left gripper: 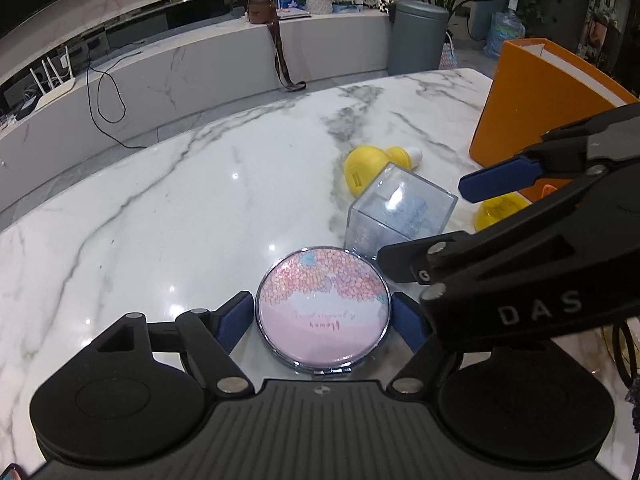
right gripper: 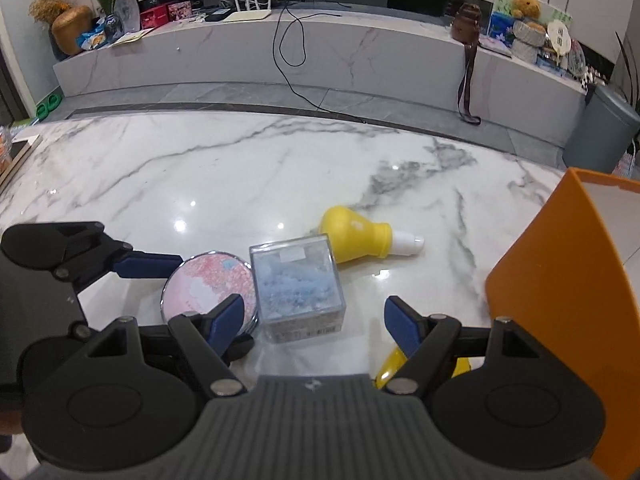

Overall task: Organize rigid objects
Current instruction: 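Grasp the pink compact with the left tool while the right tool grasps the clear cube box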

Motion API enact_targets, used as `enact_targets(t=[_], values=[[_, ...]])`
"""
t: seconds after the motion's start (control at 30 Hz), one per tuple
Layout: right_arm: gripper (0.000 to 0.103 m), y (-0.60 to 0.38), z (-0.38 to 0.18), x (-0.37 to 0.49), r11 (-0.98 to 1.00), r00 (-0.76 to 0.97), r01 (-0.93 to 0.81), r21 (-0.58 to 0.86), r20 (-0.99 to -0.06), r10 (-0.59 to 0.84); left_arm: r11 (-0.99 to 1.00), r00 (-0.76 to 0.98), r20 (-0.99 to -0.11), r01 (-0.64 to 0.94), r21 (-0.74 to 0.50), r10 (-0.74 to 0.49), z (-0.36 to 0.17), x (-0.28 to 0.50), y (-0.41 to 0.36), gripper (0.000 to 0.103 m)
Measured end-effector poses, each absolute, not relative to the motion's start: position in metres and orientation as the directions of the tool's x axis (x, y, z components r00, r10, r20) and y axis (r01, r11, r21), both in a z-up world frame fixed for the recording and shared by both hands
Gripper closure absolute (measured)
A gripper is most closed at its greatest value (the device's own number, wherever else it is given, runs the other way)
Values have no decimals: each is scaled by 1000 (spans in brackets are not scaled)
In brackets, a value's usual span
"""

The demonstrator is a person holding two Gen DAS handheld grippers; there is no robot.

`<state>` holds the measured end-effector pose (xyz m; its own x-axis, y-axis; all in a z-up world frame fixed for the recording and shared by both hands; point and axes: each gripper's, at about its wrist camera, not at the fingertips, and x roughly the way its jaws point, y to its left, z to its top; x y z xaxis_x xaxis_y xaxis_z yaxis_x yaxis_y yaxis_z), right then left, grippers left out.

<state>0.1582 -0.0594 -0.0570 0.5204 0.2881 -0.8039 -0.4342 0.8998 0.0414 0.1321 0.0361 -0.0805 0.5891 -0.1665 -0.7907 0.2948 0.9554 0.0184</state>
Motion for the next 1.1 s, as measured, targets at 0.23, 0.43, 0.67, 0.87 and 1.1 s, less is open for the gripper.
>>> enact_targets(t=[0.23, 0.43, 0.67, 0.87, 1.1], values=[[28, -57, -68, 172, 903, 499, -422, 73, -814, 299, 953, 603, -778, 302, 17, -177, -82, 135, 37, 12], [32, -57, -75, 179, 906, 484, -408, 108, -816, 315, 955, 600, -780, 296, 12, -176, -82, 138, 36, 15], [51, -58, -74, 182, 896, 453, -409, 174, -813, 365, 955, 591, -787, 297, 8, -177, -81, 138, 36, 19], [52, -57, -72, 179, 894, 447, -419, 159, -821, 356, 954, 584, -793, 301, 14, -172, -80, 138, 36, 20], [52, -66, -58, 178, 899, 470, -404, 168, -806, 361, 948, 584, -795, 317, 39, -163, -79, 135, 32, 20]])
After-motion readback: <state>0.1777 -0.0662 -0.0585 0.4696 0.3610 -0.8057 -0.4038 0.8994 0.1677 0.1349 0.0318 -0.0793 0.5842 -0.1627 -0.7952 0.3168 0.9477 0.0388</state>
